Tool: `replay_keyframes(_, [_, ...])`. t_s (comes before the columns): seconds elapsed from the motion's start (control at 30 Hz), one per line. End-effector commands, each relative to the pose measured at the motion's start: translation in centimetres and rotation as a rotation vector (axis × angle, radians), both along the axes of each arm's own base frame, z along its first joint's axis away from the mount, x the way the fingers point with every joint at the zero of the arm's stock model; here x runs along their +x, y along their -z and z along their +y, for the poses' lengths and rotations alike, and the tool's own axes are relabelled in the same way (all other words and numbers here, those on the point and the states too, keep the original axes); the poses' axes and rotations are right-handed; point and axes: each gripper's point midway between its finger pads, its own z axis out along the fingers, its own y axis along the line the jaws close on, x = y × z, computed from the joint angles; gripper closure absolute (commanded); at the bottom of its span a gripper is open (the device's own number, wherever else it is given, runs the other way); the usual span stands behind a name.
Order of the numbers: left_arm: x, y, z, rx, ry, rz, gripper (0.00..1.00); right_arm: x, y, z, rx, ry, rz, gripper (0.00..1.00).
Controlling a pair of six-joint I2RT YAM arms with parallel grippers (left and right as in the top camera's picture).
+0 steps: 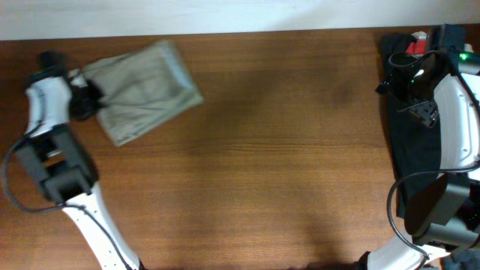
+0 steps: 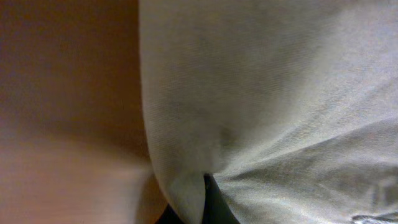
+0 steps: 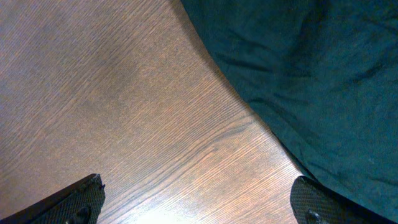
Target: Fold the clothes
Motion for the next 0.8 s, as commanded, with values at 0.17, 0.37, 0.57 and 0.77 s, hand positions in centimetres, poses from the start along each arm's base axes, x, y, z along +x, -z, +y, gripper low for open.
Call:
replay_keyframes(0.17, [-9.0, 0.3, 14.8, -0.116, -0.595, 0.039, 0.98, -0.1, 0.1, -0.3, -0.010, 0.004, 0.006, 0.01])
replay_keyframes(0.37, [-2.7, 1.4, 6.4, -0.179, -0.510, 0.007, 0.95, -0.1, 0.1, -0.3, -0.010, 0.004, 0.006, 0.01])
replay_keyframes(0.57, [1.2, 1.5, 4.4, -0.048, -0.517, -0.069, 0.95, -0.1, 0.1, -0.3, -0.010, 0.004, 0.006, 0.01])
replay_keyframes(0.77, [-0.4, 1.7, 6.2, 0.082, -0.511, -0.014, 0.76, -0.1, 0.1, -0.3, -0.010, 0.004, 0.007, 0.01])
